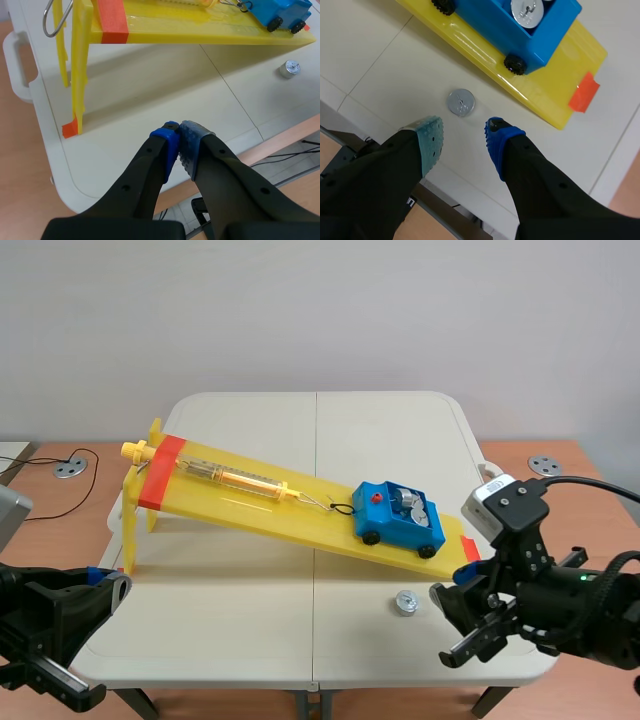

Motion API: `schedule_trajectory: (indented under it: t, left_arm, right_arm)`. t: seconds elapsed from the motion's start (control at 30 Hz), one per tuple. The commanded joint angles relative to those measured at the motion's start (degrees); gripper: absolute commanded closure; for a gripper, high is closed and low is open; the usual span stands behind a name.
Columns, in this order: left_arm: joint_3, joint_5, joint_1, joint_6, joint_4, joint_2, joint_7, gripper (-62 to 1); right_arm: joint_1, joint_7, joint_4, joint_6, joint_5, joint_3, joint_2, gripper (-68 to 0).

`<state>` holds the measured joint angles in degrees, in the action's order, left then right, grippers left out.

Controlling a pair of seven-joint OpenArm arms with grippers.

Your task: Place the four metal weights on the blue cart on the ramp.

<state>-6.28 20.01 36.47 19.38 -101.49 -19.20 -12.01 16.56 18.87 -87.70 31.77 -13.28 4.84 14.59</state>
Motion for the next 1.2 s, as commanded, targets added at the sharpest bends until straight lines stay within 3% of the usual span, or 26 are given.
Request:
schedule_trajectory:
  t: [0.0, 0.3, 0.73, 1.17]
  left_arm:
    - [0.0, 4.4, -0.5, 1.4, -3.1, 0.1, 6.4, -2.7]
    - [0.0, 4.4, -0.5, 1.4, -3.1, 0.1, 6.3, -2.7]
    - [0.0, 4.4, -0.5, 1.4, -3.1, 0.1, 6.3, -2.7]
    - [0.0, 4.4, -0.5, 1.4, -3.1, 0.1, 6.3, -2.7]
  right_arm:
    - [-4.9, -8.8, -2.3, -2.2, -0.8, -0.2, 0.4, -22.0]
    - [-9.7, -10.9, 4.9, -5.1, 4.0, 4.3, -2.7, -22.0]
    - [-13.6, -13.8, 11.2, -11.1, 8.9, 9.0, -3.3, -22.0]
    - [-13.9, -15.2, 13.6, -11.3, 9.3, 10.0, -5.7, -22.0]
